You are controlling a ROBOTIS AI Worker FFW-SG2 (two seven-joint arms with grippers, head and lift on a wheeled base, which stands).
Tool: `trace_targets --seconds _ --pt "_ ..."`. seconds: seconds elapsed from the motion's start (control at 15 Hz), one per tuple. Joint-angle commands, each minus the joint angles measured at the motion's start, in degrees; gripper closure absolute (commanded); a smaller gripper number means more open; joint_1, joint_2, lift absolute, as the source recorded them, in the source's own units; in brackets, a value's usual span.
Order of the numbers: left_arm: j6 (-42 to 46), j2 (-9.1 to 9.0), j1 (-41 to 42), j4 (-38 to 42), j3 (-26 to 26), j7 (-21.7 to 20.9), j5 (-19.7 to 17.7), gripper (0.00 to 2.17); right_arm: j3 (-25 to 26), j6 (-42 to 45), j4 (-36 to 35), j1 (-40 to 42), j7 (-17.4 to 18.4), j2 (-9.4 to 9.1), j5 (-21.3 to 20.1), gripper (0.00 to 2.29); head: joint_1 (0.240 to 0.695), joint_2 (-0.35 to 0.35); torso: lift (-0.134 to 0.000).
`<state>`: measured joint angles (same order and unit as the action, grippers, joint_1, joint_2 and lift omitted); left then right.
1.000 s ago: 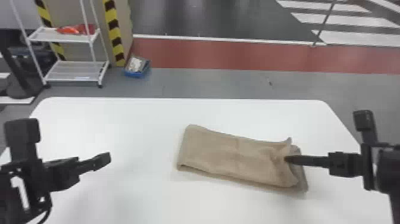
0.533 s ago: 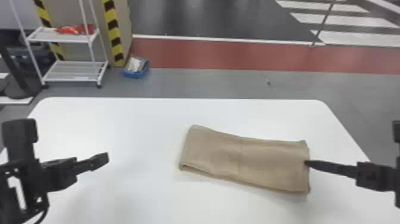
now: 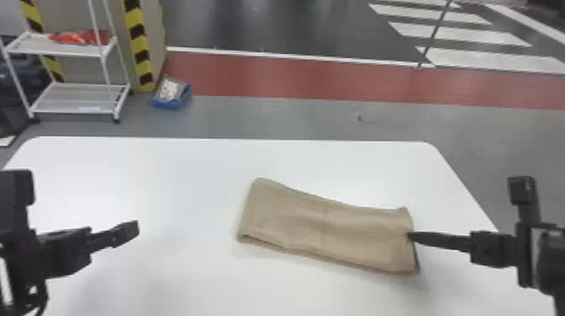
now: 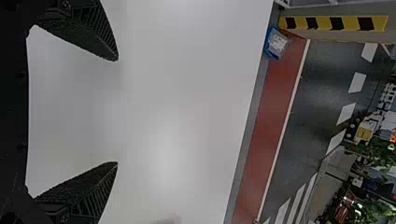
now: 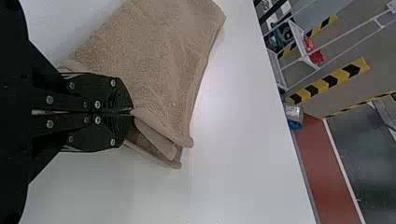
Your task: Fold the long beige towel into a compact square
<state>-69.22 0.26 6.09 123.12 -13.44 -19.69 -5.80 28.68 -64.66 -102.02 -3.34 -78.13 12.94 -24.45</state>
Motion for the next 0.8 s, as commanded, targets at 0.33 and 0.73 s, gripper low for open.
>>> trace_targets --seconds 0.33,0.73 --pt "0.0 -0.41 -0.4 -0.2 0.8 -0.4 0.9 0.09 1.9 1.6 0.4 0.8 -0.2 1.92 -1.2 0.03 0.695 -0.209 -0.124" --pt "0.0 -0.41 -0.5 -0.5 0.4 -0.6 1.0 0.09 -1.9 1.8 1.6 0.2 -0.2 0.51 -2.1 0.03 0.695 -0.207 -0.124"
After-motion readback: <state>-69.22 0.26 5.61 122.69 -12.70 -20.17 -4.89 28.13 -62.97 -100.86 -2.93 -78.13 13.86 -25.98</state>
